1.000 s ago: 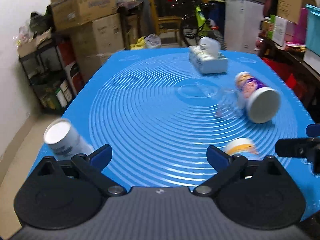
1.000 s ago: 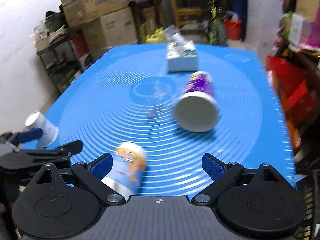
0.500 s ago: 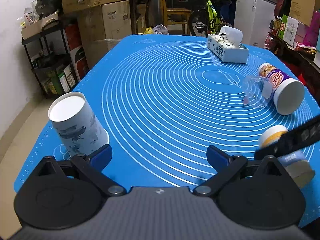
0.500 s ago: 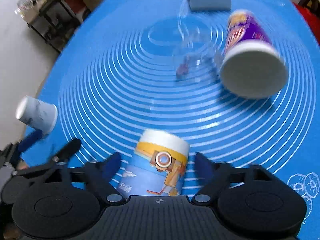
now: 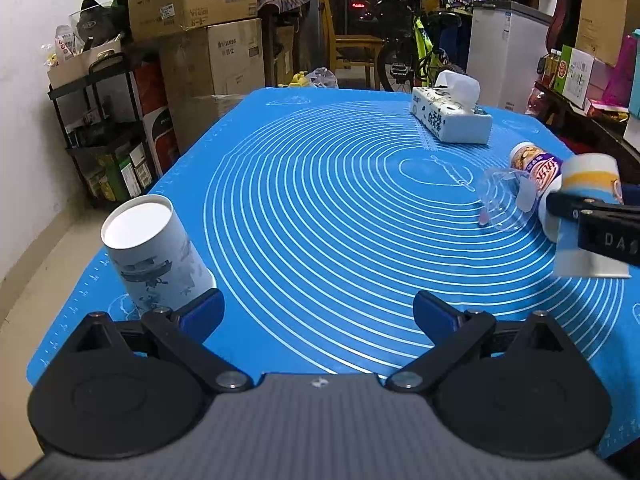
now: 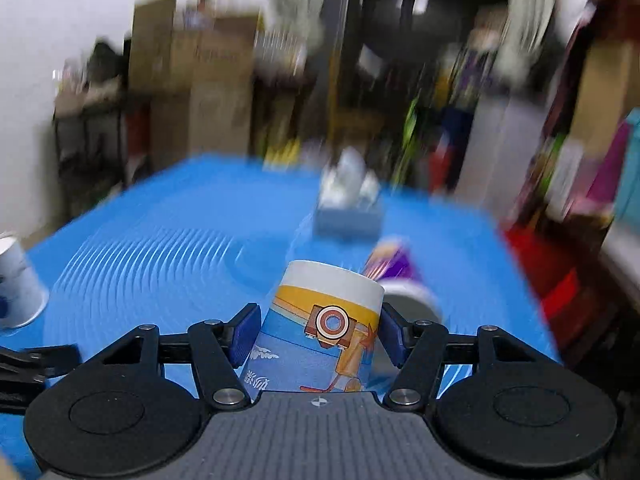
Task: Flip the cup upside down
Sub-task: 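Rotate the cup with the right gripper and lower it rim-down onto the mat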
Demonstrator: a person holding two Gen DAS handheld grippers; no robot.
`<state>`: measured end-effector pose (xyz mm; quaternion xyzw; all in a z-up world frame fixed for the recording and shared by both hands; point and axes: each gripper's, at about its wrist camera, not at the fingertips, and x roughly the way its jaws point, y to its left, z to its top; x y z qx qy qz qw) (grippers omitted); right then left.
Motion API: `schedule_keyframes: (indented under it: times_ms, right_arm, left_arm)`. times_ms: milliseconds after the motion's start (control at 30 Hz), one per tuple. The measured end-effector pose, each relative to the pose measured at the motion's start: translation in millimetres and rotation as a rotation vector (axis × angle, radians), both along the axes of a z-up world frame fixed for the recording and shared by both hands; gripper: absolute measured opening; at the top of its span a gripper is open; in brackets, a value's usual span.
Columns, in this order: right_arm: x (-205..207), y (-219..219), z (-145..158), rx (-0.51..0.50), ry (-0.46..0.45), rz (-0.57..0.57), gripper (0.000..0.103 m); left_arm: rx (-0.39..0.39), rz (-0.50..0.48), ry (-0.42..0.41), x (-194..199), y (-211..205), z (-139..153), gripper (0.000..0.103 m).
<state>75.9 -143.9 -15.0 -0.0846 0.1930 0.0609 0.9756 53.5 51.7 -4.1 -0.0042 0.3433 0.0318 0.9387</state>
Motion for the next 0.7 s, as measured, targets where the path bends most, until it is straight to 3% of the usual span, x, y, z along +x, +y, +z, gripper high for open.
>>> schedule_keyframes:
  times_ms: [100,333,700]
  right_arm:
    - [-9.4,-4.8,-7.8,-0.015,-0.067,-0.018,0.066]
    - [-12.5,-12.6,-27.5,0.007,0.006,-0.020,0.066]
    - [-32.0,-12.9,-21.6,-0.007,0.125,0.007,0.063]
  left_arm:
    - [-0.002,-0.007,-0.008,-2.8,-2.5,-0.8,0.100]
    - [0.013,-0.034,-0.015,-6.4,-11.7,-3.4,0.100]
    - [-0.008,-0.046,-0.003,-12.3,-18.3,-5.8,0.100]
